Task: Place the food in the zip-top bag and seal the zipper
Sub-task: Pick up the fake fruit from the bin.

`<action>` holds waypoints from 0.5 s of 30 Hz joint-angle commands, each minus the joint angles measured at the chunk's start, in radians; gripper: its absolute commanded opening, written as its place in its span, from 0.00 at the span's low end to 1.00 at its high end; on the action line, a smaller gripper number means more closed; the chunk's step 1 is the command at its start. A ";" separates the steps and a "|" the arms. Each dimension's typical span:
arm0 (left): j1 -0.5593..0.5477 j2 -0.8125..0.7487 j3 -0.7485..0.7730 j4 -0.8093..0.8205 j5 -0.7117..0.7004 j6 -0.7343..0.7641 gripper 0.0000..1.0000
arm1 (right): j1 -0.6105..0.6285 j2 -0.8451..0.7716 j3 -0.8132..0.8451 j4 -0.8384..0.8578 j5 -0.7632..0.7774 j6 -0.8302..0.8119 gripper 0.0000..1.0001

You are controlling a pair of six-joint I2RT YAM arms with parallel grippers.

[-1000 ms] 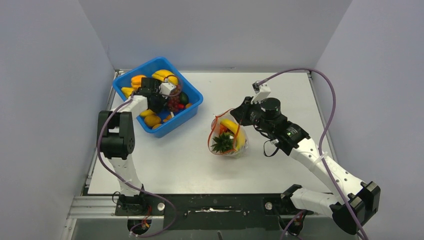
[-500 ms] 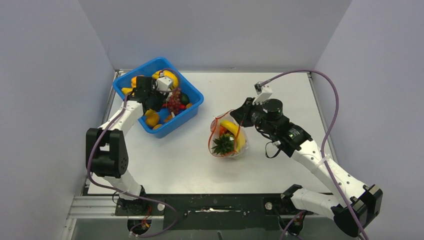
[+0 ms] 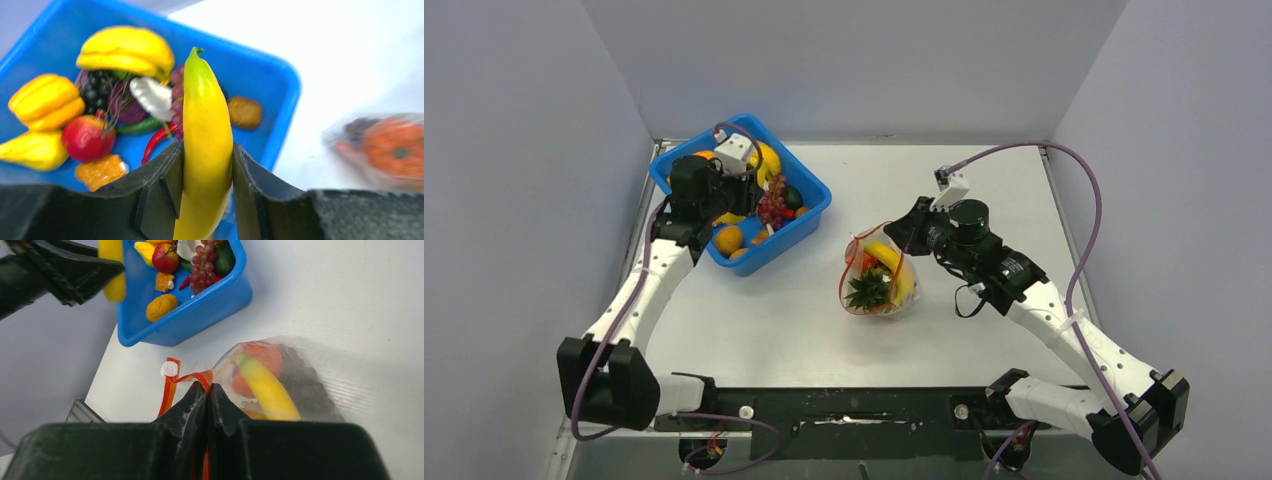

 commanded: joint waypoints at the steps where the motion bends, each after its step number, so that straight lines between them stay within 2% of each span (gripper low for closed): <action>1: -0.008 -0.146 -0.052 0.230 0.163 -0.245 0.23 | 0.001 -0.037 0.002 0.101 -0.011 0.036 0.00; 9: -0.103 -0.373 -0.274 0.614 0.238 -0.610 0.22 | 0.009 -0.026 0.016 0.113 -0.014 0.052 0.00; 15: -0.205 -0.445 -0.339 0.698 0.208 -0.739 0.22 | 0.015 -0.033 -0.002 0.134 -0.011 0.072 0.00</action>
